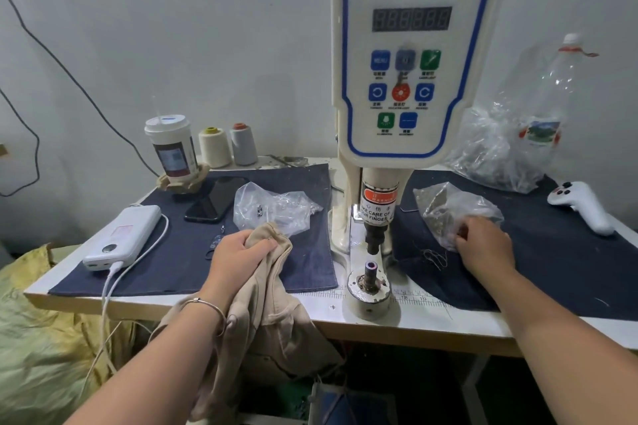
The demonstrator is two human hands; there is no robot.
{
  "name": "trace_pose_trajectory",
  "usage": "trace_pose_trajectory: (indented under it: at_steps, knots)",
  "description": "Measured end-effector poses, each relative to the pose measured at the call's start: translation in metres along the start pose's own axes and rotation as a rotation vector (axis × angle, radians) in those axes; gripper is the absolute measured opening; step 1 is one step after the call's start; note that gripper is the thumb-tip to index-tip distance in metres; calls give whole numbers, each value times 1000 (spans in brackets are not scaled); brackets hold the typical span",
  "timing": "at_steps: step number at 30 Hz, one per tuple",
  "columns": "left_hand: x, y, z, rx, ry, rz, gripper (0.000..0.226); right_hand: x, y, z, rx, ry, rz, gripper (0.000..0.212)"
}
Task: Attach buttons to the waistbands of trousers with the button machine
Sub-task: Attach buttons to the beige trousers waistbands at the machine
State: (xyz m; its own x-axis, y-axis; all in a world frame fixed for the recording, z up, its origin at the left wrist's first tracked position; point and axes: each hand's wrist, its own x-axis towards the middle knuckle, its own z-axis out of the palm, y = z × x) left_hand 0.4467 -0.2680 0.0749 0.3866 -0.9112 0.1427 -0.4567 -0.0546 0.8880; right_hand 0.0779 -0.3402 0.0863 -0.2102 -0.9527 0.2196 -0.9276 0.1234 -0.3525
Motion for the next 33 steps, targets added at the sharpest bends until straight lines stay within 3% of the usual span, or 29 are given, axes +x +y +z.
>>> trace_pose_trajectory:
  at_steps: [12, 27, 33]
  knots:
    - [0, -1, 1, 24, 13, 10, 24, -4, 0, 3, 13, 90, 23, 11]
    - [0, 0, 1, 16, 4, -9, 26, -10, 7, 1, 232, 186, 29, 7]
    - [0, 0, 1, 23, 5, 0, 24, -13, 8, 1, 272, 226, -6, 16]
